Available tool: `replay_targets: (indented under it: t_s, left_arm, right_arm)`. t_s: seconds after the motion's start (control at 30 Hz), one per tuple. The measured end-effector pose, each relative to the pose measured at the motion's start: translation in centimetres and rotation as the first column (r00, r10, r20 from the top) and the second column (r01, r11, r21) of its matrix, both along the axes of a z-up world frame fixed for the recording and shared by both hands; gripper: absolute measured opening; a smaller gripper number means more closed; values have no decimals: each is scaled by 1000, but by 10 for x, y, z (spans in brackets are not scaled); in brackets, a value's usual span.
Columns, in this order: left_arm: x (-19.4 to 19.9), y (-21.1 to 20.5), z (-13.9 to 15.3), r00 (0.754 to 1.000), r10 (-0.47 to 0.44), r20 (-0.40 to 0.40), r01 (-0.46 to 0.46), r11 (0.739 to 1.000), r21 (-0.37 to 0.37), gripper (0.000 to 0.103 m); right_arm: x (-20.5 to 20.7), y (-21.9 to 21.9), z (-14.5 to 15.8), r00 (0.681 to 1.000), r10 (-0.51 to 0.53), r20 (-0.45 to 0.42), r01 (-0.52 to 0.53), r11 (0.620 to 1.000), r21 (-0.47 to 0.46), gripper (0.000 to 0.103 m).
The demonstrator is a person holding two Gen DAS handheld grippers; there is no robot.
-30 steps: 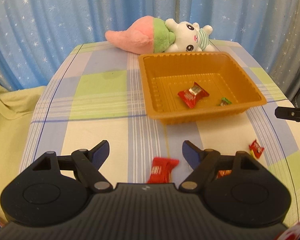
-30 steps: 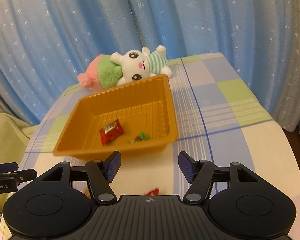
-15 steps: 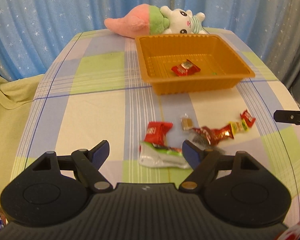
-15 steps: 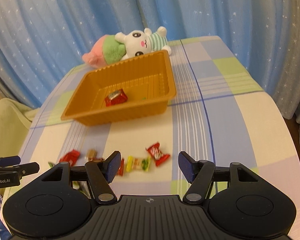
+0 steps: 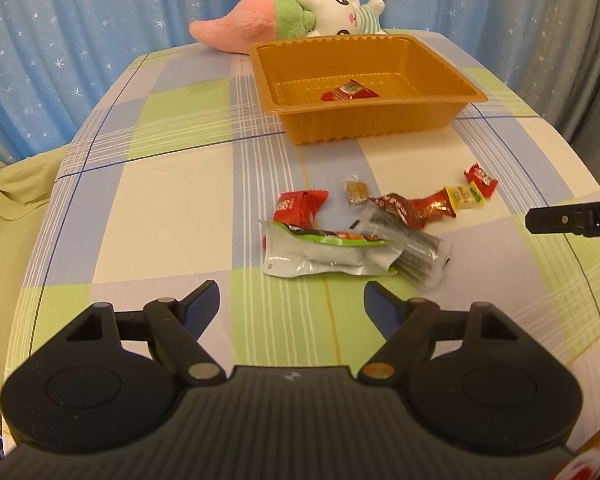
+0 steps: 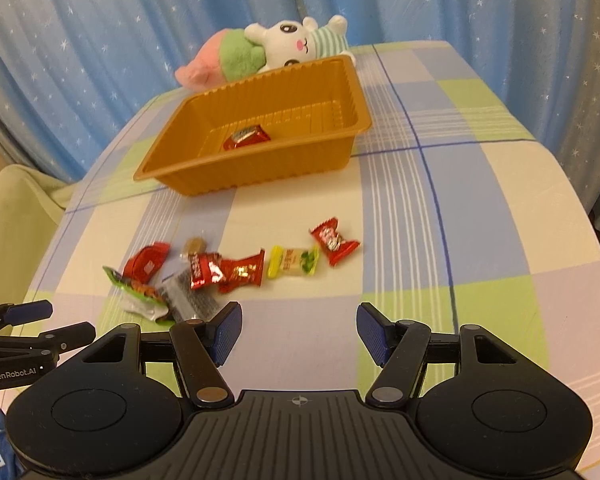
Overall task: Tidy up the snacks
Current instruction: 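Lower the right gripper onto a small red candy and close it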
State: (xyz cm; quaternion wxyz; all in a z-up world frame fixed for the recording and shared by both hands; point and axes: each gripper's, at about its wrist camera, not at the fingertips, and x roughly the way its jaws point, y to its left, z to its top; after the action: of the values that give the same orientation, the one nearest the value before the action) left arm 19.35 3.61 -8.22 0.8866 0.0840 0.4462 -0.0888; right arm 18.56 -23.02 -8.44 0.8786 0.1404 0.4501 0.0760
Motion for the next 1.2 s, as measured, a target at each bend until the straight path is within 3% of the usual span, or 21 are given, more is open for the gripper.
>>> replay_targets:
  t_s: [0.4,1.2]
  left_arm:
    - [8,1,-7,1000,-6,-4,6,1000,0,75]
    - [52,16,-9,997,73,-8,-73,997,-1,72]
  right_arm:
    - [2,-2,-10,1000,-11,-19,11,1000,-10,64]
    - [62,-19,-29,995,63,72,-55,992,-113,62]
